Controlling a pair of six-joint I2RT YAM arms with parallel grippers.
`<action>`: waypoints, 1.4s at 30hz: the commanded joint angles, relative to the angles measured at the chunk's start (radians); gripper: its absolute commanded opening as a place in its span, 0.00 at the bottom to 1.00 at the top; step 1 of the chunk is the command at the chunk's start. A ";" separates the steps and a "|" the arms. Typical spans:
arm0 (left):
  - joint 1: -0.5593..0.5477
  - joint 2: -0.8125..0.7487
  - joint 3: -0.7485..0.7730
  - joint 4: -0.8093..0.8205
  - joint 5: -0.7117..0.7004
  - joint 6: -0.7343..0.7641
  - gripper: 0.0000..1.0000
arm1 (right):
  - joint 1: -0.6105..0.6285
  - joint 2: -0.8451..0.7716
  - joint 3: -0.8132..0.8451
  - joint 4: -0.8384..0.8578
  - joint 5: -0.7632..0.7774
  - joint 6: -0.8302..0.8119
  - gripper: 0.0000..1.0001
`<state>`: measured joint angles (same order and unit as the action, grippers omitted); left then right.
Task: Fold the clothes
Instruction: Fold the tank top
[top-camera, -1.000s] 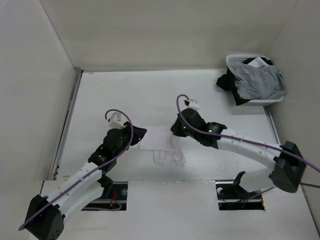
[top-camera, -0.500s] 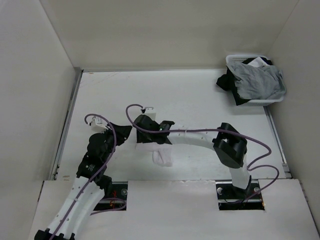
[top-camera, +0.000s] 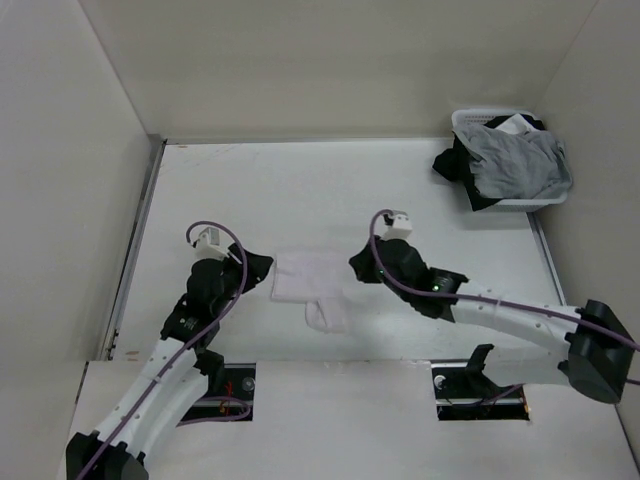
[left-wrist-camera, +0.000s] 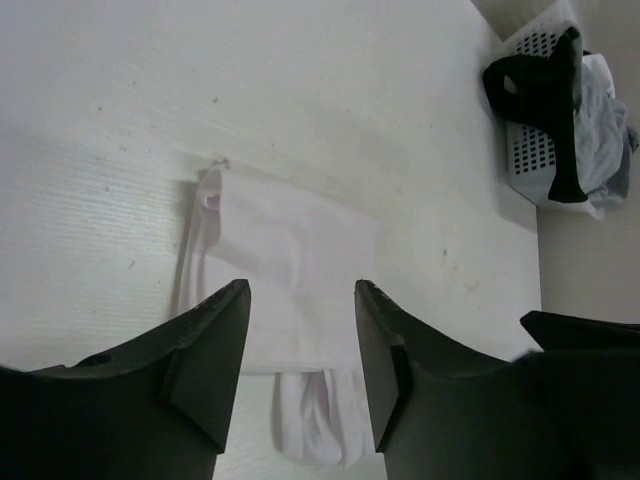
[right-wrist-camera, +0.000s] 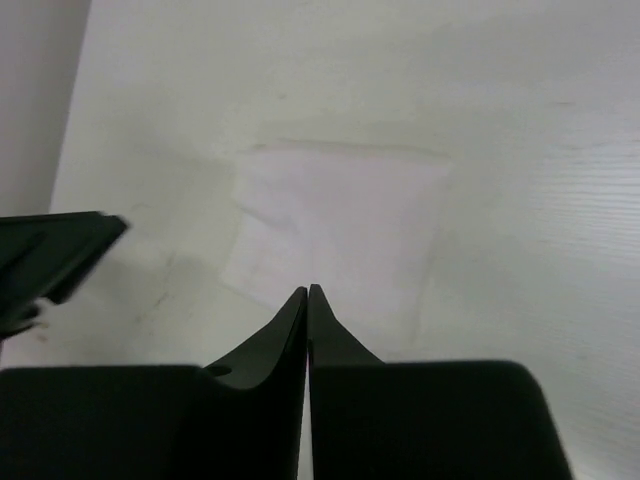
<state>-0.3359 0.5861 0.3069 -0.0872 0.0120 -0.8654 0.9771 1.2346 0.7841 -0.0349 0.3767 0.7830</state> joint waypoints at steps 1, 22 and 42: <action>0.011 -0.060 0.034 0.006 -0.075 0.074 0.47 | -0.079 -0.115 -0.147 0.154 0.051 -0.060 0.11; 0.268 0.087 0.046 -0.083 -0.141 0.046 0.62 | -0.473 0.002 -0.290 0.557 -0.039 -0.139 0.80; 0.291 0.221 0.049 0.009 -0.093 0.048 0.61 | -0.510 -0.003 -0.309 0.561 -0.076 -0.122 0.80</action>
<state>-0.0402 0.8013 0.3553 -0.1417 -0.0994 -0.8185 0.4778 1.2263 0.4660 0.4652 0.3134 0.6548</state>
